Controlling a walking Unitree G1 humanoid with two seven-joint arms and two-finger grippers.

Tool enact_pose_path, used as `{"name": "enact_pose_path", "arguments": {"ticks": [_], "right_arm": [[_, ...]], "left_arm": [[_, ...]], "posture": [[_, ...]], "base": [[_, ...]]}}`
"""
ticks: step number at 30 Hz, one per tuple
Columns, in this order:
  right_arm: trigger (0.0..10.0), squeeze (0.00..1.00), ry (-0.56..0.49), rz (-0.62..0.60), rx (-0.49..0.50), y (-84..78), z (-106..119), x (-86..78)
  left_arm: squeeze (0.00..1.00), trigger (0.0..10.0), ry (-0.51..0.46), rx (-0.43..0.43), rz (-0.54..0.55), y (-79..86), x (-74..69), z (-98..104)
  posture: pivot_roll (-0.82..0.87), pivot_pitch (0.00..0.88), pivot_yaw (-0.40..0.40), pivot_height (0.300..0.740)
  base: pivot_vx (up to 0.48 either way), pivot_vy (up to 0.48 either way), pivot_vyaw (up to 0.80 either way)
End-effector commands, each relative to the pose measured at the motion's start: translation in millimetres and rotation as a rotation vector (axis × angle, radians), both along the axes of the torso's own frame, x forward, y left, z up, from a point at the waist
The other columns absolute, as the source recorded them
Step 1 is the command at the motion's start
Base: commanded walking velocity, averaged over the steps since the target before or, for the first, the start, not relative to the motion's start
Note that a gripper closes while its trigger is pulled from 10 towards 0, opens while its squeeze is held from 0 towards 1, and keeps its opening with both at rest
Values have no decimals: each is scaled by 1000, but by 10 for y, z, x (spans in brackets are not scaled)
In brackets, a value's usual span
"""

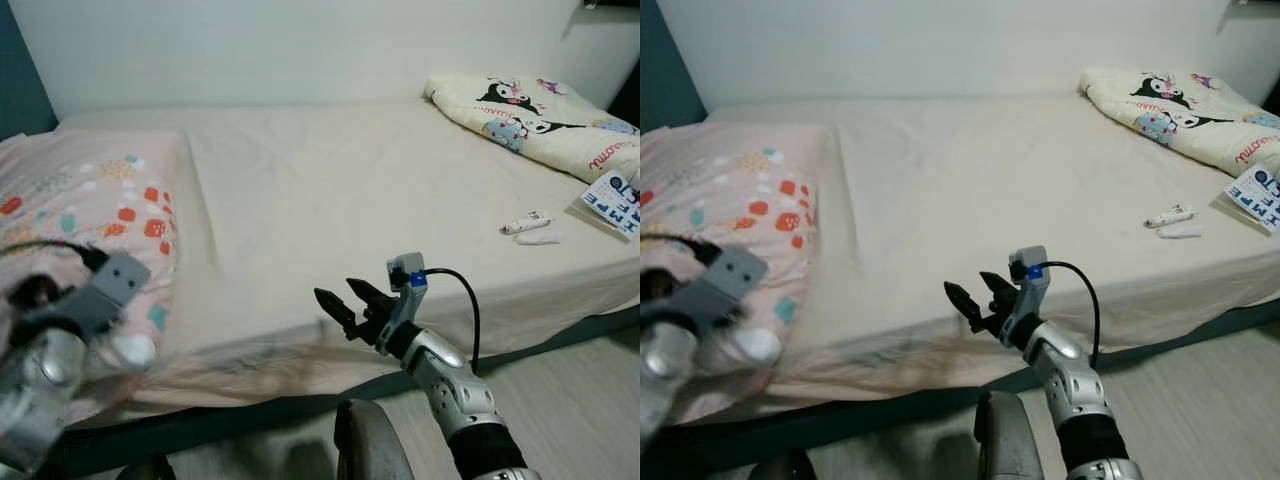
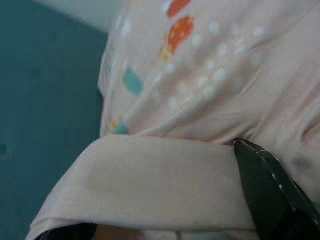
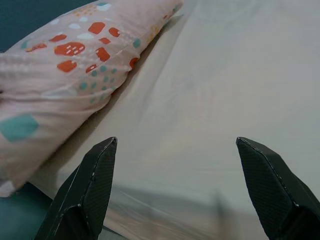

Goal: Clean up the room

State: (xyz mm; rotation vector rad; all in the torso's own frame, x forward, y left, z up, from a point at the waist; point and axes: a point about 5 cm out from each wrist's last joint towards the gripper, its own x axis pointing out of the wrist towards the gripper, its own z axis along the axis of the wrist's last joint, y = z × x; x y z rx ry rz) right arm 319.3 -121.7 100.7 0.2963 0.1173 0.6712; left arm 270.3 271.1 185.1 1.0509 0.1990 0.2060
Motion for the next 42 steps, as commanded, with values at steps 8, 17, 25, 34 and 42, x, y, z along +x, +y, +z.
{"name": "enact_pose_path", "arguments": {"ticks": [8,17,25,34,42], "right_arm": [[10000,0,1,-23,-8,-63,-11,20],[10000,0,-6,-42,-13,-134,5,49],[10000,0,-8,-51,-12,-156,7,73],[10000,0,-11,-59,-3,-161,15,85],[10000,0,-11,-66,-14,-186,8,82]], "left_arm": [[0,10000,521,-13,-433,-263,-280,-3],[0,10000,890,-29,-546,-282,-667,-100],[0,10000,963,-139,-767,-493,-840,125],[0,10000,695,-447,-991,-795,-747,189],[0,10000,578,-704,-698,-895,-345,-320]], "posture": [[-104,40,-94,444],[-104,22,-91,444],[-88,11,-84,444],[-91,18,-79,444],[-107,22,-78,444]], "base": [[0,0,0],[0,0,0],[0,0,0],[0,0,0],[0,0,0]]}}
